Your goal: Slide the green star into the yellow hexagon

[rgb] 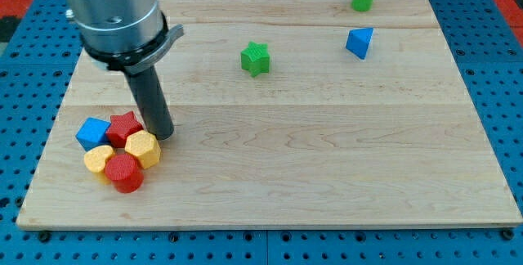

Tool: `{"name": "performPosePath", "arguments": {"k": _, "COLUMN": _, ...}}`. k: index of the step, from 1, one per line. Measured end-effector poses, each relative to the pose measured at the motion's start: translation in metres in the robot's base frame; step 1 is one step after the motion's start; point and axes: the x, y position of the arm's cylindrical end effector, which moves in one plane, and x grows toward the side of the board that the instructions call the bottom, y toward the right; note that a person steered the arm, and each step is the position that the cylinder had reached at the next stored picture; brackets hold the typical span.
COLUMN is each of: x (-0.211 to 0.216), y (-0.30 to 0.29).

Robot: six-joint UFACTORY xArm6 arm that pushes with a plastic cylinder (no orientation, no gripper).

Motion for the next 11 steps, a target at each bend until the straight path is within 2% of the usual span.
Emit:
{"name": "performPosePath", "arguments": {"k": 1, "x": -0.004, "y": 0.026}}
{"name": "performPosePath", "arguments": {"k": 2, "x": -0.027, "y": 0.107}}
{"name": "performPosePath", "arguments": {"k": 3, "x": -0.048, "y": 0.136}}
{"name": "performPosePath", "arguments": {"k": 4, "x": -0.116, "y": 0.211}}
{"name": "performPosePath", "arguments": {"k": 5, "x": -0.143, "y": 0.180}}
{"name": "performPosePath", "arguments": {"k": 6, "x": -0.152, "y": 0.133}}
{"name": "performPosePath", "arguments": {"k": 7, "x": -0.171, "y": 0.124}}
{"name": "performPosePath", "arguments": {"k": 8, "x": -0.101, "y": 0.069}}
{"name": "performPosePath", "arguments": {"k": 9, "x": -0.063, "y": 0.024}}
{"name": "performPosePath", "arguments": {"k": 11, "x": -0.020, "y": -0.046}}
